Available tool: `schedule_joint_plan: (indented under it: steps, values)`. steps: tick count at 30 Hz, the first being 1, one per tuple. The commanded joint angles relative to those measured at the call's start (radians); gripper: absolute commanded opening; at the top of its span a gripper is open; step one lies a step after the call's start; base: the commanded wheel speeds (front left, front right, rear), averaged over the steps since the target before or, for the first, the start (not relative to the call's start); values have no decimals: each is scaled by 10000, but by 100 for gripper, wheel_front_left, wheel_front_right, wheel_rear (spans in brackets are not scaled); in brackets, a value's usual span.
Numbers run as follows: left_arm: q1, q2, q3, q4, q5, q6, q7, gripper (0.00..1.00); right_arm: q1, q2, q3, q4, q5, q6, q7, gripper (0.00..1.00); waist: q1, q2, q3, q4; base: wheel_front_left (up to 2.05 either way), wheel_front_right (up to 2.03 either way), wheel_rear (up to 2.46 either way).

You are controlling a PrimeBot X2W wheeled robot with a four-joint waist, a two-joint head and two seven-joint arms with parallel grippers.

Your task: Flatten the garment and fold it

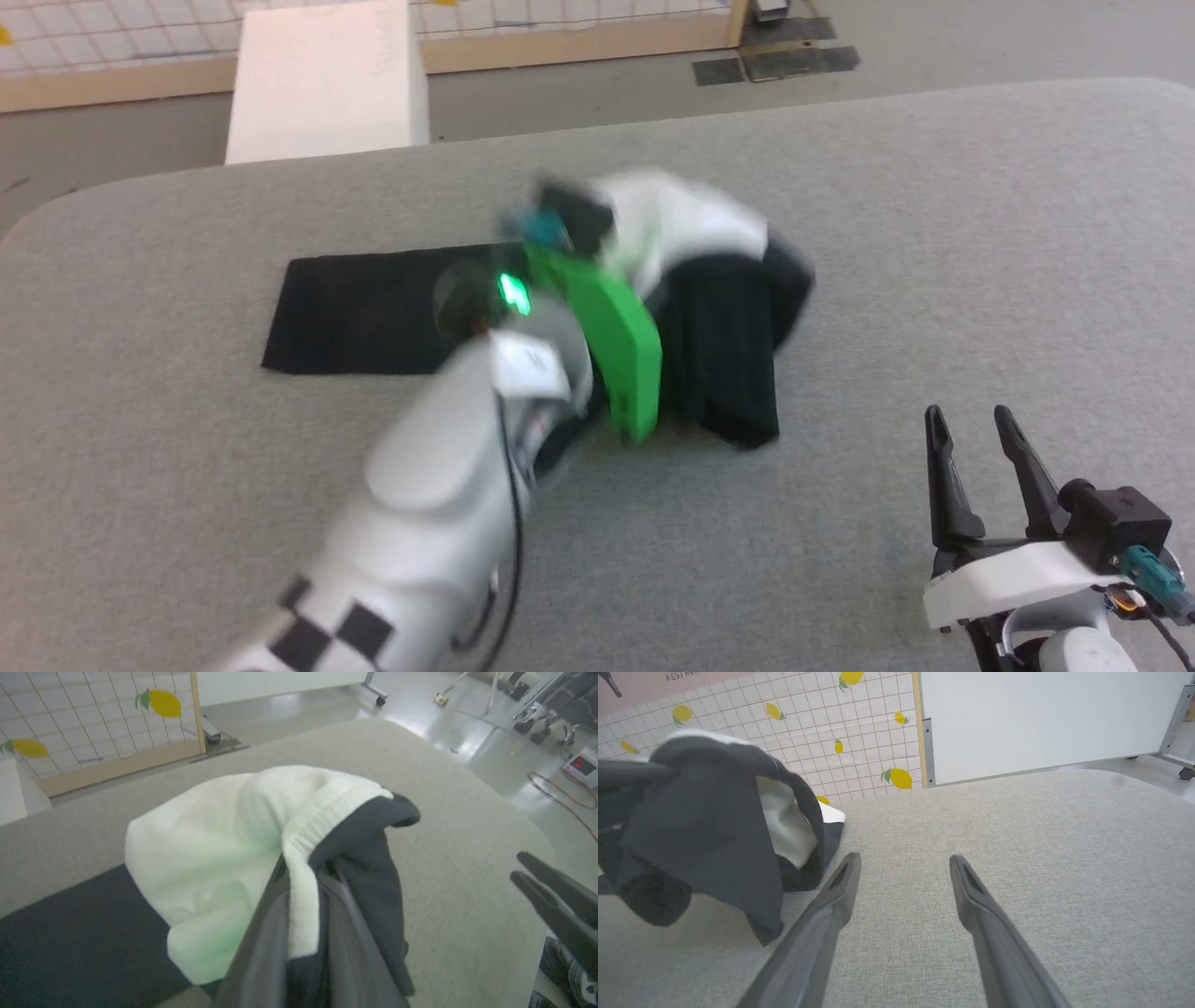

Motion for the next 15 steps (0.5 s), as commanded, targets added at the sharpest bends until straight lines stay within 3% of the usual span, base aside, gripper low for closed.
schedule_joint_plan:
  steps: [1, 6, 7, 8, 15]
  values:
    - [341, -19, -259, 250, -23, -67, 248, 0, 65, -1, 42, -48, 69, -15, -56, 100, 0, 0, 4, -137, 0, 0, 0]
    - [1146, 20, -1323, 1413, 333, 62, 1506, 2, 130, -1, 108, -15, 189, -15, -56, 100, 0, 0, -123, -111, 0, 0, 0]
    - [1268, 30, -1425, 1563, 299, 70, 1795, 92, 157, -1, 108, -9, 205, -15, -56, 100, 0, 0, -172, -72, 0, 0, 0]
    - [1337, 33, -1426, 1609, 227, 79, 1929, 100, 180, -1, 100, -6, 214, -15, -56, 100, 0, 0, -203, -34, 0, 0, 0]
    - [1556, 405, -264, 776, -867, 415, 1862, 100, 355, -1, -21, 32, 253, -15, -56, 100, 0, 0, -552, 334, 0, 0, 0]
